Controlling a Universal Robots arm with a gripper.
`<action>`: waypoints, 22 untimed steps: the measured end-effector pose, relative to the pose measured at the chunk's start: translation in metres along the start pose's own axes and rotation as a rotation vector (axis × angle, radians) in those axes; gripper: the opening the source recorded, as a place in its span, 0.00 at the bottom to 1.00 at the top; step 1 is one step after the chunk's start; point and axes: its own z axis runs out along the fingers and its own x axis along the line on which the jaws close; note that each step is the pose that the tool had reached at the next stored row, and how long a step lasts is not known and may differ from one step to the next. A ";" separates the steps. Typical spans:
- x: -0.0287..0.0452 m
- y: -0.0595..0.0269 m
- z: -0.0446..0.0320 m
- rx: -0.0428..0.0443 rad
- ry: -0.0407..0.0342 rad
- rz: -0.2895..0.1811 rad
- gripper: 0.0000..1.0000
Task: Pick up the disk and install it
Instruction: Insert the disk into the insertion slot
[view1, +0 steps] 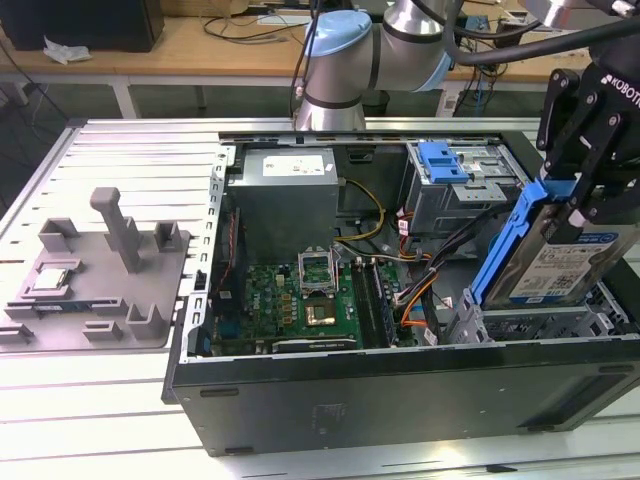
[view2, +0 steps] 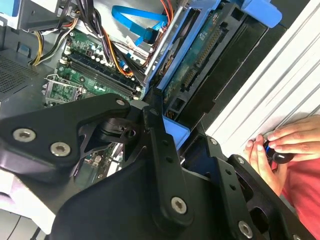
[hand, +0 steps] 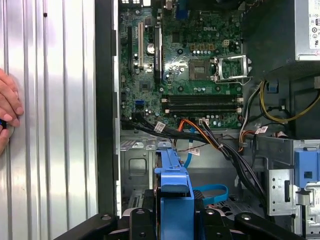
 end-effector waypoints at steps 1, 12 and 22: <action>0.0000 0.0000 0.0009 0.0000 0.0000 0.000 0.37; 0.0002 -0.0002 0.0132 0.0000 0.0000 0.000 0.37; 0.0003 -0.0003 0.0199 0.0000 0.0000 0.000 0.37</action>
